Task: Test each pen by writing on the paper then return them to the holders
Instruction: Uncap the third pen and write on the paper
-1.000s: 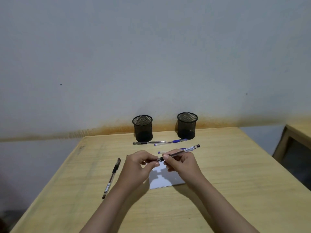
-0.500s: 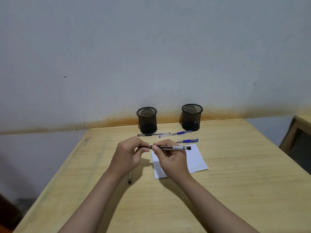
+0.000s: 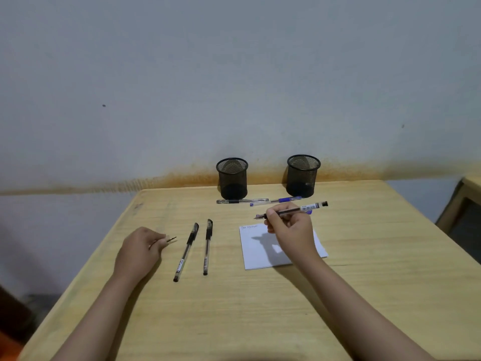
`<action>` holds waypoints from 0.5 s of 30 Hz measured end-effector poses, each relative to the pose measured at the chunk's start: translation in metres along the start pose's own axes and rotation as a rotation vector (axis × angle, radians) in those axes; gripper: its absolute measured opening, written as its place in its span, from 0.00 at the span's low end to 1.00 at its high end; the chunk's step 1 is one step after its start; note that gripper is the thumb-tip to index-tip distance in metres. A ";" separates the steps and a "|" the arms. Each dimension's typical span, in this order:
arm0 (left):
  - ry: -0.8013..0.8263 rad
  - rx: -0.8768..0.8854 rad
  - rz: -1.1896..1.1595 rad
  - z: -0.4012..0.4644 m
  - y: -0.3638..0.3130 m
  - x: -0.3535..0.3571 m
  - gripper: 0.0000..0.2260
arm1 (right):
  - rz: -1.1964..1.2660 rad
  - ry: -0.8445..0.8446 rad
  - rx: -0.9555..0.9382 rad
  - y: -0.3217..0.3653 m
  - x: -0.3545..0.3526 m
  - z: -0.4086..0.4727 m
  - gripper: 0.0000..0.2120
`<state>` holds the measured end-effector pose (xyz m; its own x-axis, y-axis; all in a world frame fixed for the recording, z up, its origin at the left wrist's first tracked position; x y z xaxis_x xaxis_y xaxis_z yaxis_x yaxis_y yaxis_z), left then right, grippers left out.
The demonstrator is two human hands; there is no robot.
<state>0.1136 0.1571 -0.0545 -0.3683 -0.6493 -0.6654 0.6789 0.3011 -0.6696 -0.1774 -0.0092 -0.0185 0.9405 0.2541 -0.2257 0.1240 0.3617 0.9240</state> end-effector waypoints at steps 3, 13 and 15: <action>0.017 -0.031 0.001 -0.001 0.009 0.009 0.08 | -0.043 0.028 0.020 -0.006 0.000 0.003 0.10; 0.051 0.202 -0.121 -0.029 -0.095 0.054 0.16 | -0.131 -0.010 0.026 -0.015 -0.011 0.027 0.04; 0.169 0.244 -0.170 -0.045 -0.120 0.081 0.18 | -0.140 -0.037 0.029 -0.018 -0.012 0.031 0.07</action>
<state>-0.0257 0.0997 -0.0426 -0.5759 -0.5445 -0.6099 0.7231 0.0088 -0.6907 -0.1806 -0.0466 -0.0226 0.9242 0.1699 -0.3420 0.2634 0.3648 0.8930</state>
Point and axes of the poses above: each hand's wrist, its own z-axis towards the middle knuckle, its own x-axis out of the palm, y = z × x, the point moved 6 cm from there along z, towards the middle knuckle, and after that the axes turned 14 degrees about -z, right-handed, at the moved point
